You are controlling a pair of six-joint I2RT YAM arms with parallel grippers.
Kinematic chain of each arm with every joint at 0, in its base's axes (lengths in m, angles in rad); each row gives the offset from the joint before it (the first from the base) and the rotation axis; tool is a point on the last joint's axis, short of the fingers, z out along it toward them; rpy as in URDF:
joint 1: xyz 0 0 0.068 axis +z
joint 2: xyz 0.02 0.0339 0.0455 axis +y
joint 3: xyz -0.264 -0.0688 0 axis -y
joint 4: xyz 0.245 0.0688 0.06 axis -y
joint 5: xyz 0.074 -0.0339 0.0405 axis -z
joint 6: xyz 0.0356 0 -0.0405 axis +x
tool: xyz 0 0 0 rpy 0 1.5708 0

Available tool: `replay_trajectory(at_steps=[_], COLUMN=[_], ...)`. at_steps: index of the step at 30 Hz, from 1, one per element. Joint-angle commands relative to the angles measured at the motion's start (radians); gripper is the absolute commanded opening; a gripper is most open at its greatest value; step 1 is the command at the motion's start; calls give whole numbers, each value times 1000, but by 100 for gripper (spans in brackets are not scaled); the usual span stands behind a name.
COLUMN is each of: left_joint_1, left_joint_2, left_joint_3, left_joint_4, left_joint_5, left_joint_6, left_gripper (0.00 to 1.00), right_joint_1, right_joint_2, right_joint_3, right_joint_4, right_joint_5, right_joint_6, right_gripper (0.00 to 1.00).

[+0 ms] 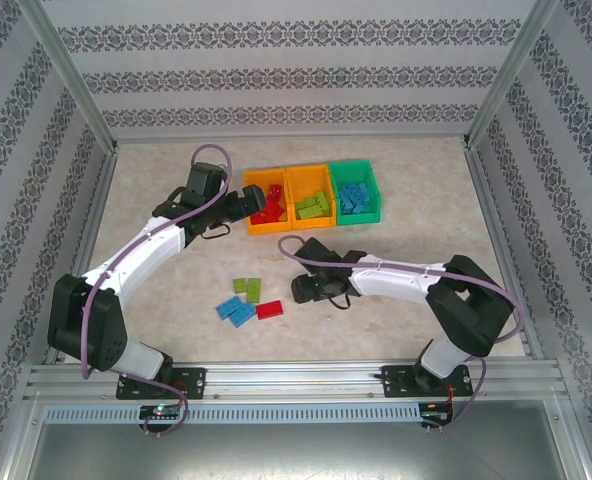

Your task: Sort the legos into containers by color

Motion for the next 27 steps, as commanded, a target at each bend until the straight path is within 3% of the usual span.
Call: replay_trajectory(at_steps=[1,11,19,27], left_joint_1=[13,16,18,31], left_joint_2=[-23,-37,-47,-87], left_joint_3=[-17,-46,-66,-93], left_joint_4=[-22,-13,-13,-34], left_joint_5=[-16,-20,-28,-50], left_joint_6=[15,12,17,31], left_gripper=[100,99,99,99], right_joint_1=[-24,3,57,63], right_joint_2=[-62,-135,-10,98], right_joint_3=[-26,-23,34,92], right_joint_4=[-39,-39,-70,-88], right_joint_5=[50,53,29,61], right_joint_6=[-4,44,77,72], right_gripper=[59,66,68,59])
